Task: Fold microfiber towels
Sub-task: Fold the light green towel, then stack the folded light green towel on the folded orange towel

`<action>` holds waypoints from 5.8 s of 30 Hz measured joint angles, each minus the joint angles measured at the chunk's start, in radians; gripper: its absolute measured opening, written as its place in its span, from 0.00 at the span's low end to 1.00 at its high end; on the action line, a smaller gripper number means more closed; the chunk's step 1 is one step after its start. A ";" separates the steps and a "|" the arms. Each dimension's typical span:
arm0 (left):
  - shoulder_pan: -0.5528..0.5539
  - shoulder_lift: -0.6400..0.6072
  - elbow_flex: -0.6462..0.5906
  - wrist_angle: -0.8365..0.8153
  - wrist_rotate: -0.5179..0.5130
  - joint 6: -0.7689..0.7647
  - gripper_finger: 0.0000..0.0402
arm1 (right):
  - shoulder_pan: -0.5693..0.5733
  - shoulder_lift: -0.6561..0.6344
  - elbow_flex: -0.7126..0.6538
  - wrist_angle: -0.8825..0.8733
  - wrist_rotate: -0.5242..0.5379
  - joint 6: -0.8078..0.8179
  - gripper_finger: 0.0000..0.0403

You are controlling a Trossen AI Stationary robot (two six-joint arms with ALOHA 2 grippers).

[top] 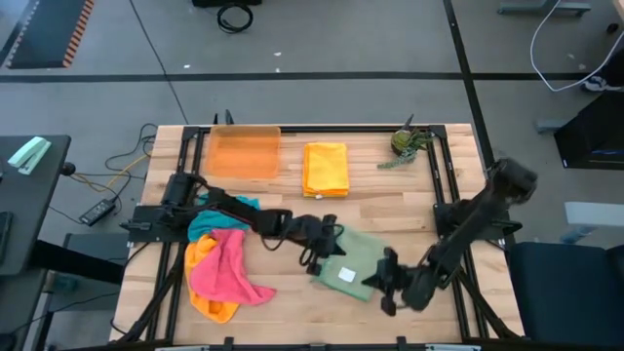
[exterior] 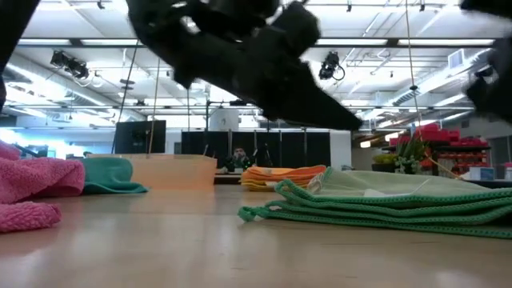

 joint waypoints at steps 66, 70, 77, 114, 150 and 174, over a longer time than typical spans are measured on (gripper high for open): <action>0.175 -0.084 0.113 -0.418 -0.218 -0.154 0.05 | -0.302 -0.423 -0.433 -0.017 -0.044 0.093 0.10; 0.146 -0.162 0.112 -0.526 -0.222 -0.313 0.05 | -0.307 -0.505 -0.417 -0.063 -0.059 0.146 0.10; 0.091 -0.178 0.109 -0.664 -0.158 -0.548 0.17 | -0.298 -0.594 -0.415 -0.174 -0.116 0.257 0.19; 0.096 0.112 0.113 -0.398 -0.219 -0.842 0.51 | -0.293 -0.325 -0.520 0.099 -0.040 0.546 0.58; -0.025 -0.271 0.107 -0.769 -0.722 -0.582 0.03 | -0.528 -0.372 -0.039 -0.135 0.079 -0.229 0.01; 0.195 -0.454 0.109 -0.812 -0.750 -0.382 0.03 | -0.865 -0.389 0.164 -0.203 -0.075 -0.474 0.00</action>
